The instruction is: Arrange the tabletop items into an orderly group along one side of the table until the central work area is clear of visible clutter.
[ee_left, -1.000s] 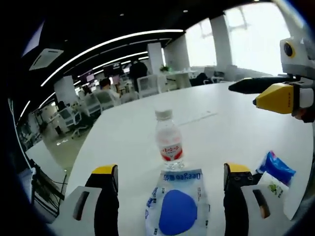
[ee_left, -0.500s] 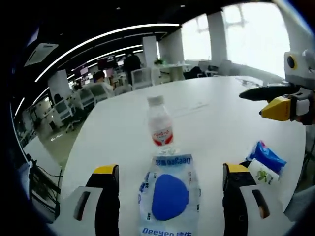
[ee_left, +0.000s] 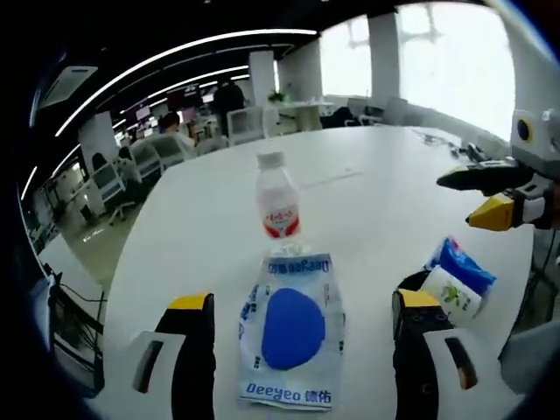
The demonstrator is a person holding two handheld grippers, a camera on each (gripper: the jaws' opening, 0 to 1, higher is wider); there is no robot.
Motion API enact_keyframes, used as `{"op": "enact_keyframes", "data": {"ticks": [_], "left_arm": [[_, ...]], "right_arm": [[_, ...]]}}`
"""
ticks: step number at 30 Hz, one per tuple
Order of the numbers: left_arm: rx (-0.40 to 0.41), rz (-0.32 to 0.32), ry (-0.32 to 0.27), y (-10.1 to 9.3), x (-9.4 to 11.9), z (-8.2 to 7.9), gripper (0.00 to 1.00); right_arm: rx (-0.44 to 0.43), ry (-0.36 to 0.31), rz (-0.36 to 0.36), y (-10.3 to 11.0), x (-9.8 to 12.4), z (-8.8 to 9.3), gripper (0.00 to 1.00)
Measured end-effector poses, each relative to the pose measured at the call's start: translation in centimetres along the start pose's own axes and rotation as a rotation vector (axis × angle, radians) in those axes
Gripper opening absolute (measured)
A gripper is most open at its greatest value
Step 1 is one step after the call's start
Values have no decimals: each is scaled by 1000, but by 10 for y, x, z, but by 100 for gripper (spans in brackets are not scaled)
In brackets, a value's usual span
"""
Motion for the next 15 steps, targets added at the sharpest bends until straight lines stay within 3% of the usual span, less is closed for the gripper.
{"op": "enact_keyframes", "data": {"ticks": [15], "left_arm": [[14,15,43,-10,11,16,79]], "right_arm": [[-68,0,54,2,28,11,55]]}}
Point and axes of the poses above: the point that each gripper's makers call its tool centre point, and the gripper's own axes: x roughly backward along the fingers, y roughly to its left, z roughly out of its underside, the point moved 8 cm from there along x, roughly backward along the fingers, and after that the axes turned 8 degrees about -y, right-handed, at the moved point
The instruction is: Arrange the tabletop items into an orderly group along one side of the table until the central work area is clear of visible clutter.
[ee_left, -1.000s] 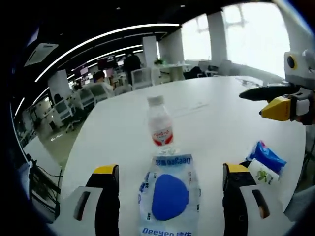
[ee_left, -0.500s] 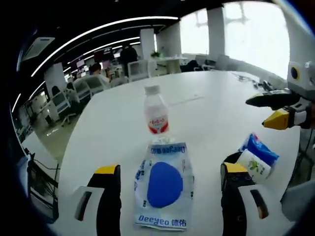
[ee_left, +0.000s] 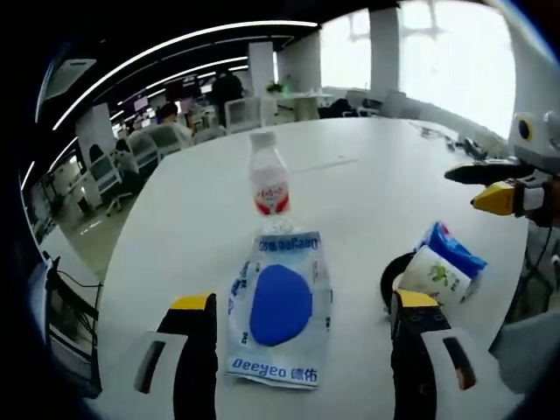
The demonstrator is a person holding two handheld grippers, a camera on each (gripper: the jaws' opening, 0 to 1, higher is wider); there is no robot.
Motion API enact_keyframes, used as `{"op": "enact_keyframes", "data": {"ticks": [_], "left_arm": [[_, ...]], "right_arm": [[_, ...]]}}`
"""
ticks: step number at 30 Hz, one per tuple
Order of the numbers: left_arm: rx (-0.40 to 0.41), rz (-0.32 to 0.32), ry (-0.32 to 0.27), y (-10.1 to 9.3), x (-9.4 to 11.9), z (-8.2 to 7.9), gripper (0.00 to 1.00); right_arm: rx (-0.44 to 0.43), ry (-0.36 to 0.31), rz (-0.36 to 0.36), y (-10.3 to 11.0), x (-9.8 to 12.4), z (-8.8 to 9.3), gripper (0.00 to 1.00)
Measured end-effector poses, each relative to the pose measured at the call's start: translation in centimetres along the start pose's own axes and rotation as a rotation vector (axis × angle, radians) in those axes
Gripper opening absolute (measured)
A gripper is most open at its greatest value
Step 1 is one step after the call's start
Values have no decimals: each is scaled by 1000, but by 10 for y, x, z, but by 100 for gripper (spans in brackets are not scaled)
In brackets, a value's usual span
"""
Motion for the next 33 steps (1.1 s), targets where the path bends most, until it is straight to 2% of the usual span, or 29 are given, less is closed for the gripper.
{"op": "enact_keyframes", "data": {"ticks": [7,11,16,27,33], "left_arm": [[3,-3,7,-2,0,3,78],[16,5,8,-4,1,3,78],[59,1,12,-6,0,6,78],[113,31,28,-19,-4,16,77],[187,63,30,-26,-6,20,70]], "right_arm": [[-13,-9,12,-2,4,-1,54],[-54,-8,25,-2,3,-1,53],[-87,-22,34,-2,3,1,51],[-188,8,79,-6,8,19,47],[-261,11,89,-5,11,29,44]]}}
Point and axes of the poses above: the point that each gripper's makers call its tool centre point, and the gripper's own axes: x roughly backward along the fingers, y roughly to its left, z roughly out of its underside, the point moved 8 cm from there along x, roughly backward along the fingers, and after that the axes turned 8 degrees about -y, right-handed, at the moved point
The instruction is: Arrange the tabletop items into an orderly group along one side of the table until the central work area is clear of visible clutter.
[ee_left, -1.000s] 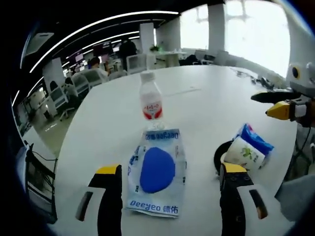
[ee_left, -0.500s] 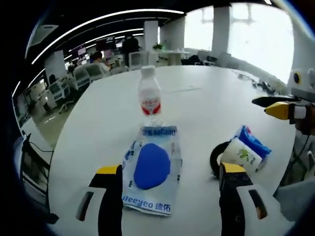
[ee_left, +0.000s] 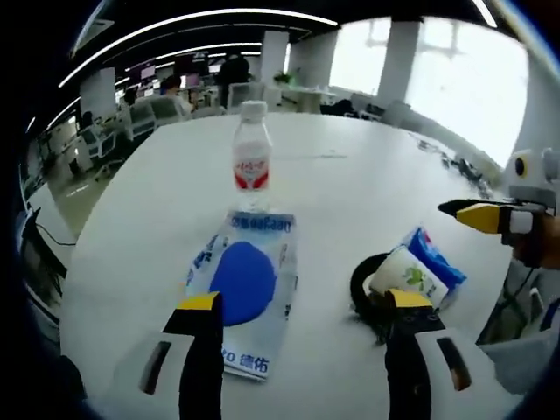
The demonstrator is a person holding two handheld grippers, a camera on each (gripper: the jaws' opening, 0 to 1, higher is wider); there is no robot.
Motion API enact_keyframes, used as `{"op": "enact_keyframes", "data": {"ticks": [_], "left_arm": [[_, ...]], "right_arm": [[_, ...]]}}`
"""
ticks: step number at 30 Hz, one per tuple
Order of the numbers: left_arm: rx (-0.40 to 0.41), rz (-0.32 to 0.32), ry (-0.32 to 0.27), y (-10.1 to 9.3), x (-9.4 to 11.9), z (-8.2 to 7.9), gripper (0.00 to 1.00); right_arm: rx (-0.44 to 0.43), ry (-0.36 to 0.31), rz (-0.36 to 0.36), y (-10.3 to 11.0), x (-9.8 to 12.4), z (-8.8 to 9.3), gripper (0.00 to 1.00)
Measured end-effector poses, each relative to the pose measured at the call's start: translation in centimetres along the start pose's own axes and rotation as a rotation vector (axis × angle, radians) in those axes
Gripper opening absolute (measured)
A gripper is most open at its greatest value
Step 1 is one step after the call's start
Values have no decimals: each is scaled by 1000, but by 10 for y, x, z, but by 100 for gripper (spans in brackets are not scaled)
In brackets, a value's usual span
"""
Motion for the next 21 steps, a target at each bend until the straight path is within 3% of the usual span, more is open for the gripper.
{"op": "enact_keyframes", "data": {"ticks": [5,17,21], "left_arm": [[66,32,0,-8,-3,6,68],[81,89,39,-22,-8,14,64],[100,98,47,-26,-9,17,62]], "right_arm": [[-85,17,8,-2,0,8,43],[-122,45,25,-4,-2,17,41],[-154,94,24,-3,-3,27,41]]}}
Point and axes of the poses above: the point that each gripper's makers call its tool centre point, and the gripper's own axes: x roughly backward along the fingers, y roughly to its left, z roughly out of its underside, the point moved 8 cm from there along x, roughly backward along the fingers, and after that the axes turned 8 degrees about -y, right-handed, at the moved point
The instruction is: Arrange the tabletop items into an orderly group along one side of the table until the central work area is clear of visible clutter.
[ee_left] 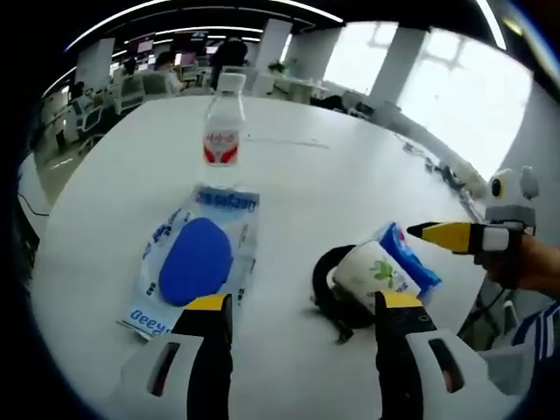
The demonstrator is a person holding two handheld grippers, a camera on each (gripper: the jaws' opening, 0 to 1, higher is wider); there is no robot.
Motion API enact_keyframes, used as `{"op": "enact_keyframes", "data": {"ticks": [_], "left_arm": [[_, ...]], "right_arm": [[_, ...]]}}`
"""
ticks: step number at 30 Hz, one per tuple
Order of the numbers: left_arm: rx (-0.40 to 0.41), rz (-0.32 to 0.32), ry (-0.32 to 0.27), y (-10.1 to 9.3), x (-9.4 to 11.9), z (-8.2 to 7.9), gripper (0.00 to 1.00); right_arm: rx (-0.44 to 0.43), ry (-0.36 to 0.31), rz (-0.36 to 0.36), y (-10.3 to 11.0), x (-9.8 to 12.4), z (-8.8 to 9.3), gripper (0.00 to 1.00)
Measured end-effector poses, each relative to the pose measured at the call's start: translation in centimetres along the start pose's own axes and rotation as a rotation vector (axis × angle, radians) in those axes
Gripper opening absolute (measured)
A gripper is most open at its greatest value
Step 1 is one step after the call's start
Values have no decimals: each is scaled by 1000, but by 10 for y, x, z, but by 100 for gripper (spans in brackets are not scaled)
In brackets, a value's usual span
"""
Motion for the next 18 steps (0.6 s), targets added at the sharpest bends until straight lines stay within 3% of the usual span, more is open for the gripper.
{"op": "enact_keyframes", "data": {"ticks": [18], "left_arm": [[54,68,26,-11,-7,7,55]], "right_arm": [[-40,81,9,-2,-3,15,40]]}}
Point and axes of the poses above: the point that each gripper's makers call its tool centre point, and the gripper's own axes: x roughly backward along the fingers, y roughly to its left, z roughly out of its underside, the point moved 8 cm from there along x, roughly backward along the fingers, and after that the axes turned 8 degrees about -y, right-handed, at the moved point
